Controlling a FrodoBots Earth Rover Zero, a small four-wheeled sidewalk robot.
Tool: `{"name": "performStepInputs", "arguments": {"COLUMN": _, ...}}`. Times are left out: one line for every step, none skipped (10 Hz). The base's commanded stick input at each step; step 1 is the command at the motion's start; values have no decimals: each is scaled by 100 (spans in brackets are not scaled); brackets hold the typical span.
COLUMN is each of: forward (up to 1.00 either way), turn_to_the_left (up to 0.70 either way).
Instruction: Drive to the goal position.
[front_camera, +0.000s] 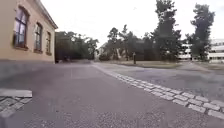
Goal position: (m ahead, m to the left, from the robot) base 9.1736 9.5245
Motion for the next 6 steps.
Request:
{"name": "performStepInputs", "arguments": {"forward": 70, "turn_to_the_left": 35}}
{"name": "performStepInputs", "arguments": {"forward": 70, "turn_to_the_left": 35}}
{"name": "performStepInputs", "arguments": {"forward": 70, "turn_to_the_left": 1}}
{"name": "performStepInputs", "arguments": {"forward": 70, "turn_to_the_left": 0}}
{"name": "performStepInputs", "arguments": {"forward": 70, "turn_to_the_left": 0}}
{"name": "performStepInputs", "arguments": {"forward": 70, "turn_to_the_left": 0}}
